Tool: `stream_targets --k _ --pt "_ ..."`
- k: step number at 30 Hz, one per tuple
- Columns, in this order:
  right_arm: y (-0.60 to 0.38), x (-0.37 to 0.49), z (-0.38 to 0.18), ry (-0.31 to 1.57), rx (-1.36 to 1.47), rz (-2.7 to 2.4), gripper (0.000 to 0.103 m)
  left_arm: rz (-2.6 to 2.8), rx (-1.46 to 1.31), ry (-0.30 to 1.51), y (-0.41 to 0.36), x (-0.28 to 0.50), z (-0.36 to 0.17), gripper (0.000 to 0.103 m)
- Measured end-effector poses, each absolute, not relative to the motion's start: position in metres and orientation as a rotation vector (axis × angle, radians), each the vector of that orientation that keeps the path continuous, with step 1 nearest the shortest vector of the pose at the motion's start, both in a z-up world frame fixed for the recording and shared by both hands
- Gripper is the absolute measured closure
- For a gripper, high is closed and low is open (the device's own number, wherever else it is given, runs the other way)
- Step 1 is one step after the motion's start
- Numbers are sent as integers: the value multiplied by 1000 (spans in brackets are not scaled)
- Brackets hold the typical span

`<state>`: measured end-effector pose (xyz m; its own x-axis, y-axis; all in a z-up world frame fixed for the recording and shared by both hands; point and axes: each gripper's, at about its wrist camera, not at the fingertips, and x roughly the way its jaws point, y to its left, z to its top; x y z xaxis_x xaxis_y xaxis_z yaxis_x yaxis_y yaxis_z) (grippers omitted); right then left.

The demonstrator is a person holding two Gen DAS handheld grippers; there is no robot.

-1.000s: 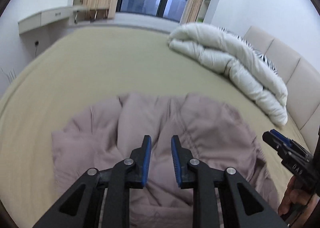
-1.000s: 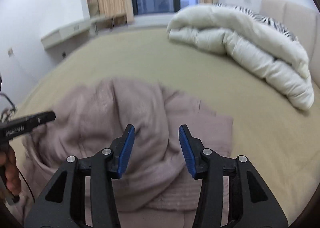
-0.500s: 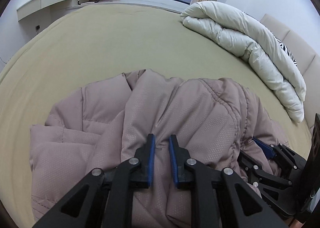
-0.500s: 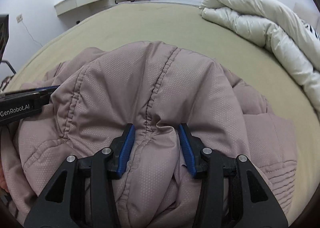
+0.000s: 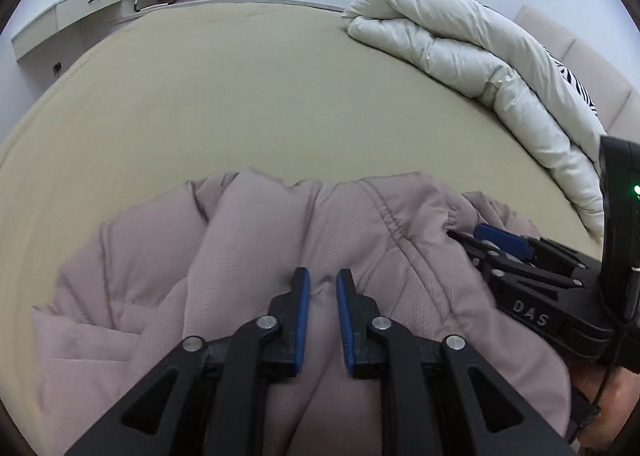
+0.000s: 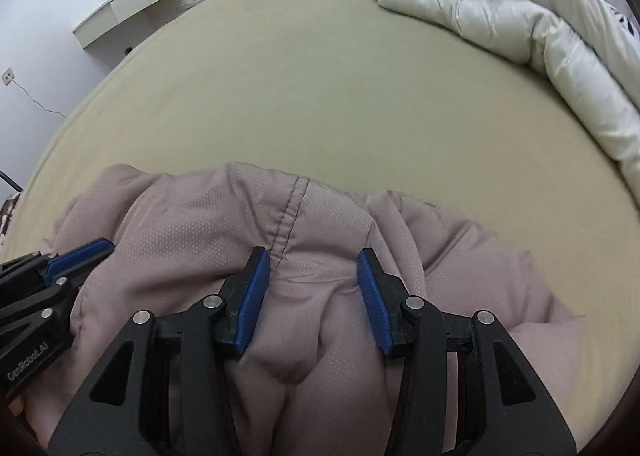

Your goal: Fold large clothes

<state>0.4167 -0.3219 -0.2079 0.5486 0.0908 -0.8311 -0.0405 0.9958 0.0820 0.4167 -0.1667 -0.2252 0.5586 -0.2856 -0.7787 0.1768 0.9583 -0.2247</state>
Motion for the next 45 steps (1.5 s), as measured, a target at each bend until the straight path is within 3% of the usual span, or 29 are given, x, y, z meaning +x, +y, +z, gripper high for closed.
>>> stream_targets --k 21,24,29,30,32,33,35,37,38,39,40,41,43,45 --pt "-316 412 -258 902 20 31 58 -274 -178 897 -169 426 -243 92" --pt "-317 399 -226 923 46 31 58 -253 -227 881 -153 401 -212 90" --pt "-292 310 -150 692 15 139 58 -234 -213 755 -134 336 -181 86" --pt "-283 302 -152 705 1 158 56 -222 -201 761 -133 330 -185 84" --pt "-261 296 -179 799 -49 185 37 -229 -209 837 -129 331 -201 83" --pt "-254 300 -198 862 -83 173 34 -230 -219 858 -126 331 -206 83" --pt "-250 305 -226 912 -123 161 34 -225 -214 861 -121 323 -197 83" --pt "-258 302 -208 917 -55 125 34 -244 -227 807 -110 300 -170 82" --pt "-264 293 -189 884 9 115 34 -251 -235 781 -103 286 -157 80" --pt "-271 282 -170 824 52 134 34 -266 -242 752 -94 268 -143 70" --pt "-277 263 -145 740 80 156 34 -273 -242 727 -84 246 -131 51" --pt "-283 239 -122 665 91 178 29 -267 -232 703 -75 224 -122 41" --pt "-296 194 -94 580 100 216 14 -226 -210 657 -51 172 -110 13" --pt "-313 136 -82 531 108 232 10 -203 -192 655 -29 127 -112 10"
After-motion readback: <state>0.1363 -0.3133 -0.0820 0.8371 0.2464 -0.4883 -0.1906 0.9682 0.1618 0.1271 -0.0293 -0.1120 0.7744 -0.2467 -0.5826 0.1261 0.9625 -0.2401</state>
